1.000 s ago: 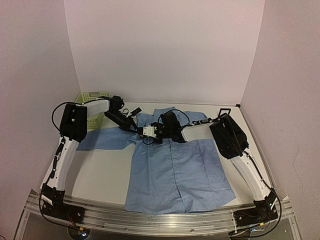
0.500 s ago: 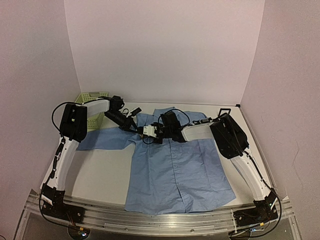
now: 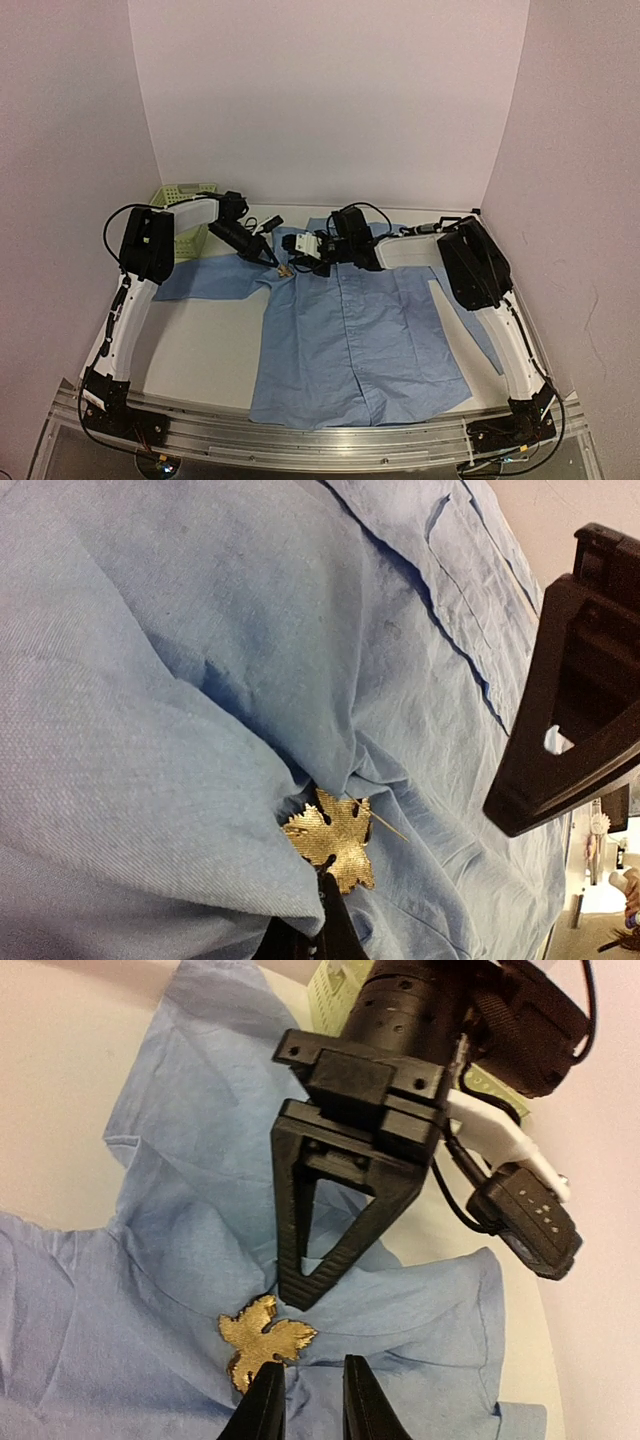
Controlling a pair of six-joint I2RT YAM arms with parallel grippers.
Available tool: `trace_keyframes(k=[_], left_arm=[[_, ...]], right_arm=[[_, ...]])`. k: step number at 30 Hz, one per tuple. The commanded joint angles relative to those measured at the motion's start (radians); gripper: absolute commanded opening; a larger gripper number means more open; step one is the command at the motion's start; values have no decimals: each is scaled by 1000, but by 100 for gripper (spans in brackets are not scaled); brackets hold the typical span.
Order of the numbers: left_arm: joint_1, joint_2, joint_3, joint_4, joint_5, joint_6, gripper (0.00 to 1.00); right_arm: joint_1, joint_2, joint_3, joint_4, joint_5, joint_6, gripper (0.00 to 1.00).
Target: Pin the brooch onto the clothing
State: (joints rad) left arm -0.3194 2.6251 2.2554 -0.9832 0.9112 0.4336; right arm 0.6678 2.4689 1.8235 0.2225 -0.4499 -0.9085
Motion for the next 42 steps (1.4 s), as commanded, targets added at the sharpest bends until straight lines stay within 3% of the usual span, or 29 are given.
trace_keyframes(k=[1,7,33,42], left_arm=[[11,-21,88,-54,7,49,0],[12,-3,116,-55,40,28,0],[16,-10,70,-56,46,14,0],[30,-8,49,-51,28,-19,0]], right_arm=[[-19,-6,43,-1,-69,51,22],[-17,73,101,-5,-71,81,24],[-4,176,227,-46,18,104,6],[-6,154,195,-45,62,87,23]])
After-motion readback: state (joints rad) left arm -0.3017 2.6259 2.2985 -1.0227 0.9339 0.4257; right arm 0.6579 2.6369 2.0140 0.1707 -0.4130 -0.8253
